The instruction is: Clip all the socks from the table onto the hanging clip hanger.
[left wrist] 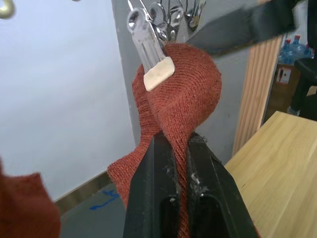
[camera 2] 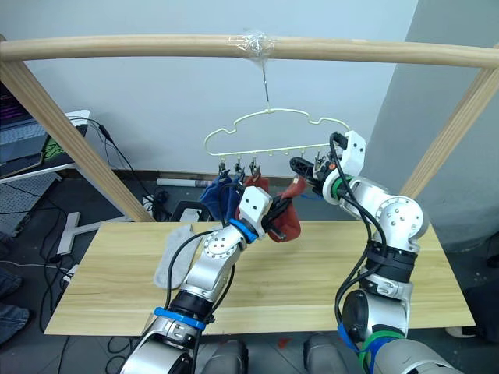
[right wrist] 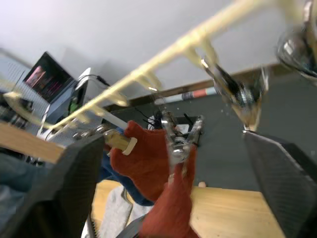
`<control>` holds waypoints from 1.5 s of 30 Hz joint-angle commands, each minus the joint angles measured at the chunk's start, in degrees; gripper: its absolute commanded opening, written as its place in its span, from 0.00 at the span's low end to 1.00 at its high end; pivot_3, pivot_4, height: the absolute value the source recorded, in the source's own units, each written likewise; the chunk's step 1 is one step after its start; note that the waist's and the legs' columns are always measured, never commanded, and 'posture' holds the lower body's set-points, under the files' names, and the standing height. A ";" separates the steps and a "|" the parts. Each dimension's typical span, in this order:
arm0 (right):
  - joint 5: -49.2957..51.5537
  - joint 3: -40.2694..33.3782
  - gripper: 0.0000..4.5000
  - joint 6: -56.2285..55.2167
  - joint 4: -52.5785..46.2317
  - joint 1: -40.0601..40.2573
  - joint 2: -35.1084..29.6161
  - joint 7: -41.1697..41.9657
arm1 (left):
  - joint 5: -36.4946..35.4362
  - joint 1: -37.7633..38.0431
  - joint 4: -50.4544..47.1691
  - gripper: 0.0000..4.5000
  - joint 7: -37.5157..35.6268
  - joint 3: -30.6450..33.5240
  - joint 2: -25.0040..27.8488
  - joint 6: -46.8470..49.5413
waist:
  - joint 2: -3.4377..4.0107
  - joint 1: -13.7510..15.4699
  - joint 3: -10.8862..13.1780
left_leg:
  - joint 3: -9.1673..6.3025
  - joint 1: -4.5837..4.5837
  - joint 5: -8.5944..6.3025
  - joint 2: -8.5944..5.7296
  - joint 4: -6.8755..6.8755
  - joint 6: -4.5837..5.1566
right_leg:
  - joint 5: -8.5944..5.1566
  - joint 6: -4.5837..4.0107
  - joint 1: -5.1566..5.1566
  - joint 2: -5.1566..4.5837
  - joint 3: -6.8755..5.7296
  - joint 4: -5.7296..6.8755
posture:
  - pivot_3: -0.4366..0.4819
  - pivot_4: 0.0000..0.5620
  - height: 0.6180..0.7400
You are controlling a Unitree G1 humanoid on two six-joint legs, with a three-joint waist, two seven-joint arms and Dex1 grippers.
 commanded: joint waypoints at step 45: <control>-40.82 28.46 0.35 -50.32 9.66 10.43 -2.59 7.75 | -12.62 2.48 -35.13 0.92 -7.29 10.32 21.00 22.52 | 0.01 0.26 0.00 | 0.04 0.07 0.00 0.04 0.02 0.00 | -0.15 -0.25 0.00 0.03 0.06 0.01 | 0.59 0.26 1.00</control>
